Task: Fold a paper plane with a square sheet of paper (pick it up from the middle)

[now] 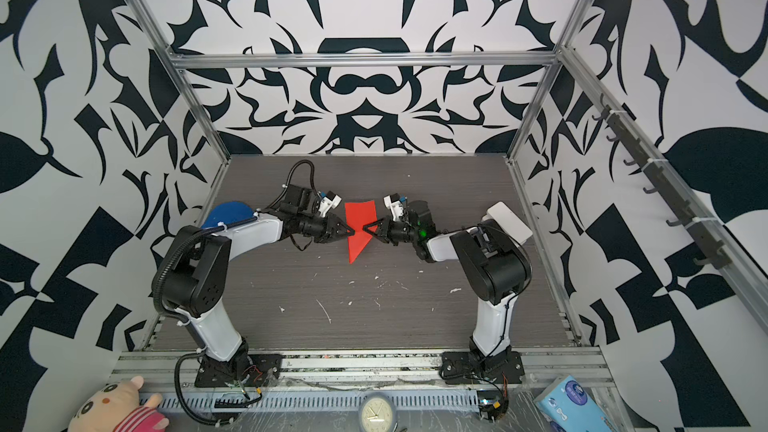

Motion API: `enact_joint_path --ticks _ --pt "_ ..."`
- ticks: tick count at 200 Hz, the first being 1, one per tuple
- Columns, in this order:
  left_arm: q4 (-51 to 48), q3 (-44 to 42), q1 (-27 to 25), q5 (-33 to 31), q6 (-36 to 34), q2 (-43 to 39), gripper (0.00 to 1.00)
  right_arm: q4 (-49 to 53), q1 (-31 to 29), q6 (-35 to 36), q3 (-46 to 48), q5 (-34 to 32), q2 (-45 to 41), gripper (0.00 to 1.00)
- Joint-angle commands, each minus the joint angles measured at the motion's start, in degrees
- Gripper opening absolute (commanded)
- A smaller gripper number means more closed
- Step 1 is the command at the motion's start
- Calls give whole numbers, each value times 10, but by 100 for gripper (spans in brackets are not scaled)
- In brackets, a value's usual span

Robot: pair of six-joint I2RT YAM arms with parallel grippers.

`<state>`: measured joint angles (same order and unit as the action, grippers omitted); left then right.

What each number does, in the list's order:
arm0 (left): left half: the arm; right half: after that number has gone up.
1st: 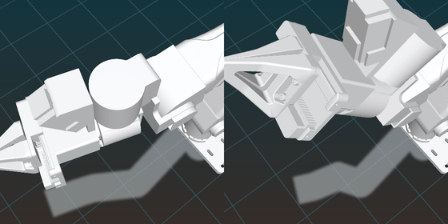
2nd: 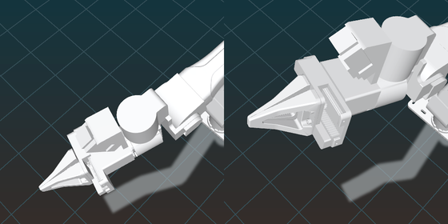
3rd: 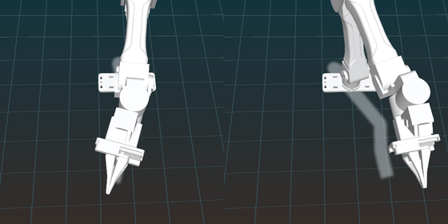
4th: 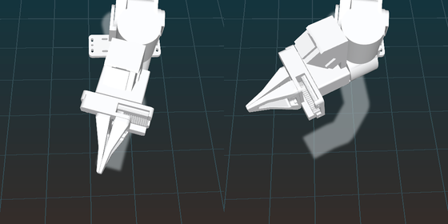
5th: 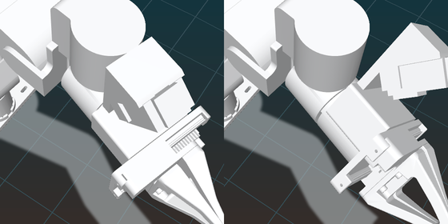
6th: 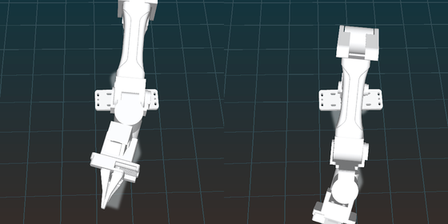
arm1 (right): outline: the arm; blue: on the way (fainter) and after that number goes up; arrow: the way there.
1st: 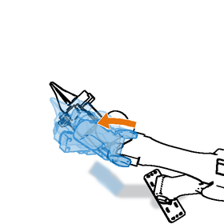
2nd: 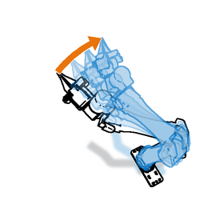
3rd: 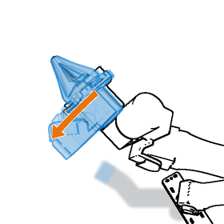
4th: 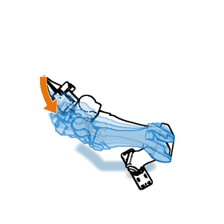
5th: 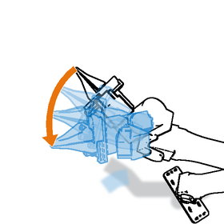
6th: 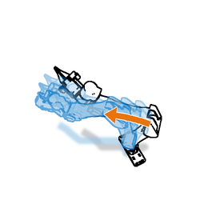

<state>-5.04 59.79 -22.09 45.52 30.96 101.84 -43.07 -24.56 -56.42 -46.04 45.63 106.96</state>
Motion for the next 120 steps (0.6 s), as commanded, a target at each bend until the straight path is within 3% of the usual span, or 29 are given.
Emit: enact_joint_path --ticks 1,37,56,93,120 --pt "-20 6 3 -68 5 -16 36 61 2 19 -13 -40 -20 0" --pt "-10 -45 0 -210 17 -80 65 168 -5 31 -25 -147 -48 0" --pt "15 -82 -29 -294 9 -127 76 216 -19 27 -33 -211 -64 0" --pt "52 -125 -138 -467 -59 -174 84 274 -44 -11 -39 -312 -94 0" --pt "136 -160 -188 -505 -124 -173 89 348 -67 -32 -55 -383 -118 0"
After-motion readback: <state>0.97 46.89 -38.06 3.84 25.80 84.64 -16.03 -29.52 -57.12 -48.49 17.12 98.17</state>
